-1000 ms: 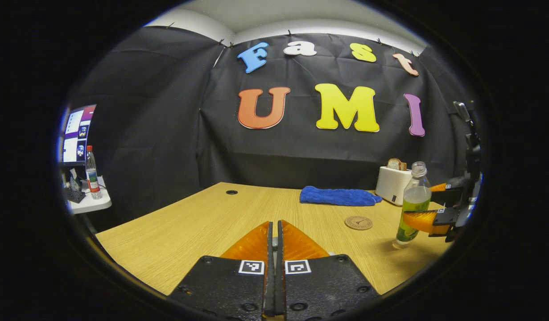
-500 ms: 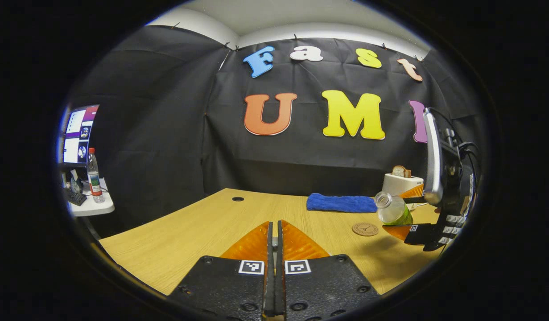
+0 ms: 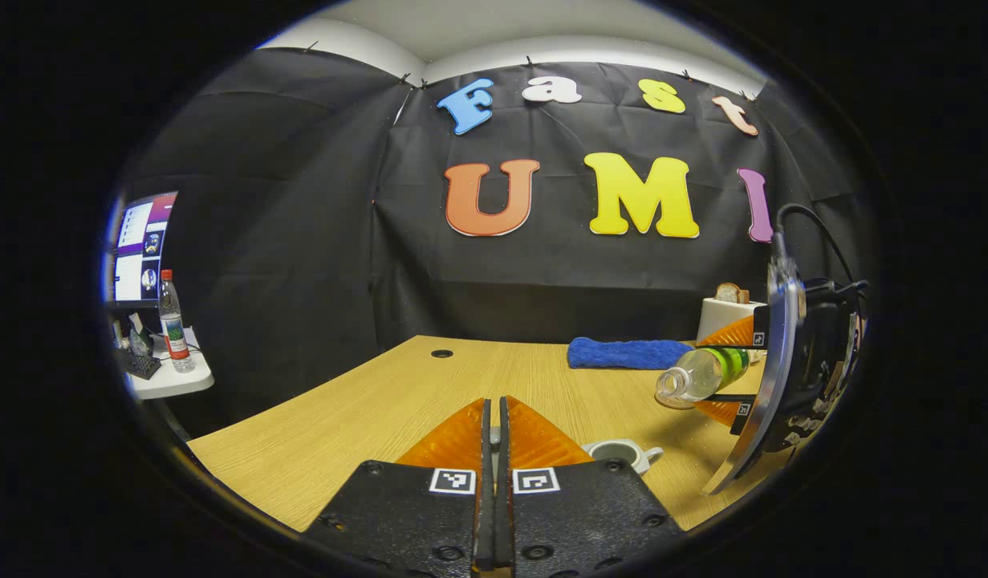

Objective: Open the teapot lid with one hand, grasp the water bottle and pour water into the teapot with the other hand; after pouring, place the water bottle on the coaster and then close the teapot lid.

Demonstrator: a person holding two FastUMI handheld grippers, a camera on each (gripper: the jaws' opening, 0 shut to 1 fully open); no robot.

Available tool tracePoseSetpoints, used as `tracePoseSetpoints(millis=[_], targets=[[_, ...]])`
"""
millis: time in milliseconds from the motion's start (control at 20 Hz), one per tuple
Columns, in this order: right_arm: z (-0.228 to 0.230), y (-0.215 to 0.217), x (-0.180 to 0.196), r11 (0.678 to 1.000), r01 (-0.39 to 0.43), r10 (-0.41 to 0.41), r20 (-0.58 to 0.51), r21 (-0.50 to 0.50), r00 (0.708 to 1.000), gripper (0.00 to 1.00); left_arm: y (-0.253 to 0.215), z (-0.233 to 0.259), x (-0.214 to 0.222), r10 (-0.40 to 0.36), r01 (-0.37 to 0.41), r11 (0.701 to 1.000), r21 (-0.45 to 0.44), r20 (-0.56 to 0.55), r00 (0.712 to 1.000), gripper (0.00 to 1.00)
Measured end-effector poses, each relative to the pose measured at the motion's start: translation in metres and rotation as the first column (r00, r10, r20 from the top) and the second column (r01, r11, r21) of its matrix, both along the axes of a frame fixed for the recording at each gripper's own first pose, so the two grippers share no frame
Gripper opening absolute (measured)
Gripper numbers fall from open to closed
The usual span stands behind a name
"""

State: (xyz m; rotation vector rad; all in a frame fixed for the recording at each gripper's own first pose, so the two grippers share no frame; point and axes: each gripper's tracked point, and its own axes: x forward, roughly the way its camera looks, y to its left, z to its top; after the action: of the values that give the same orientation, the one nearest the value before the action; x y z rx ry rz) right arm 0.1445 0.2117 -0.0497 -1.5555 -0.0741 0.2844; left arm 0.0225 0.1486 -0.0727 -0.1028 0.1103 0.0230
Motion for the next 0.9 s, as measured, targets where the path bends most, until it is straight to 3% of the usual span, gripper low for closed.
tracePoseSetpoints(millis=[350,900], targets=[[0.003,0.025,-0.003,0.977,-0.065,0.084,0.085,-0.202,0.993,0.72,0.004,-0.003,-0.001,-0.008,0.008,1.000,0.012,-0.003,1.000,0.02],[0.012,0.046,-0.021,0.903,-0.096,0.185,0.178,-0.418,0.966,0.70,0.023,-0.013,-0.005,0.018,-0.017,0.999,0.036,-0.032,0.999,0.02]])
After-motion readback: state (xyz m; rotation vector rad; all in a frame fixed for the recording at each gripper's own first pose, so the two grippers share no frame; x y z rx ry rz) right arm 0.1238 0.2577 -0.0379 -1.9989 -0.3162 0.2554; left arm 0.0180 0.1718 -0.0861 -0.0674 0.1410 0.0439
